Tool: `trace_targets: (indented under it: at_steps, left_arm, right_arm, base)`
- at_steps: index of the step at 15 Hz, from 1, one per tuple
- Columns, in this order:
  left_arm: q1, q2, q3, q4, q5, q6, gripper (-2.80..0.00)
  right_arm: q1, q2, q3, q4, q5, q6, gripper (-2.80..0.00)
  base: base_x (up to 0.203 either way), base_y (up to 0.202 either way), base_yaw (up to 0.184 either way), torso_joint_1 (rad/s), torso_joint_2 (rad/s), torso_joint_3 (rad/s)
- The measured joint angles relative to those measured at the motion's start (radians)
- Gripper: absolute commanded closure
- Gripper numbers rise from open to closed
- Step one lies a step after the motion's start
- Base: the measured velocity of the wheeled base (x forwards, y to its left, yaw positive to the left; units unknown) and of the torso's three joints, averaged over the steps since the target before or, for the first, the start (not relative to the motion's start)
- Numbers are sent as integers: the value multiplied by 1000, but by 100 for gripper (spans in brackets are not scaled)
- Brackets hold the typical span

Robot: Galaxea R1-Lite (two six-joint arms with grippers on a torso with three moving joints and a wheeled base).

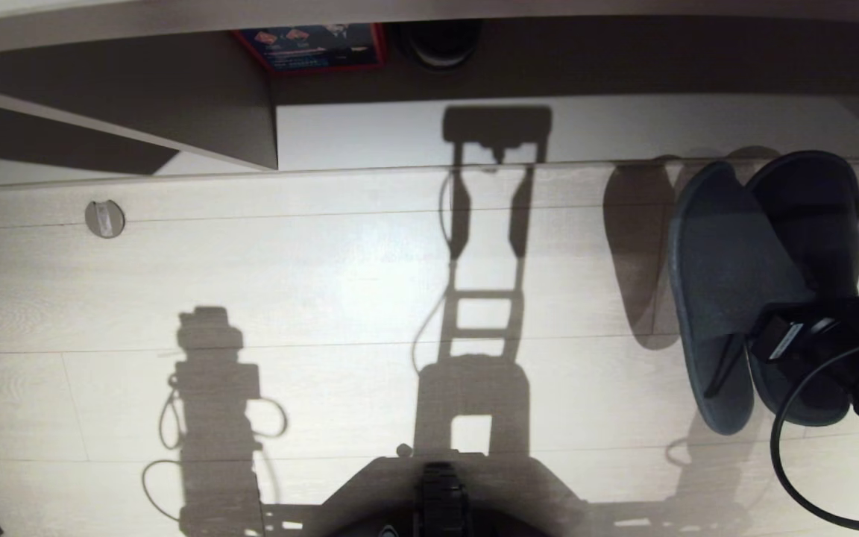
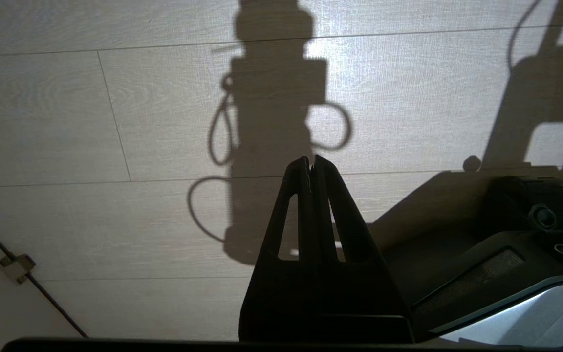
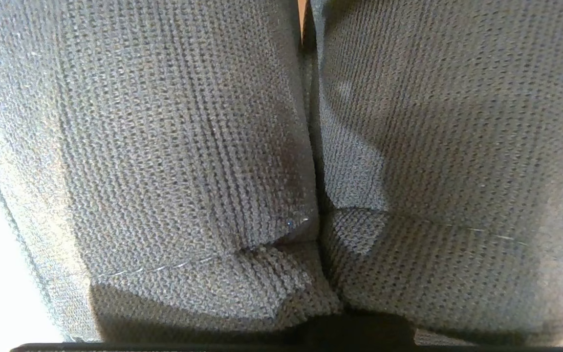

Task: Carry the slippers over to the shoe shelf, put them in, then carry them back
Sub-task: Place the slippers into the shoe cabinet

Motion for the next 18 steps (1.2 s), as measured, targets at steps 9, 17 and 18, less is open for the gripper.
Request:
trace_targets:
  at_steps: [9,17,18]
  left_arm:
    - [0,0,0,0,0,0,0]
    - [0,0,0,0,0,0,0]
    - [0,0,0,0,0,0,0]
  right_arm:
    - [-32,75,-171,-47,-44,44,0]
    - [-67,140,-335,-28,-147,158,0]
    - [-67,146,-341,-30,-150,165,0]
  base:
    - [0,0,0,0,0,0]
    - [0,0,0,0,0,0]
    - [0,0,0,0,0,0]
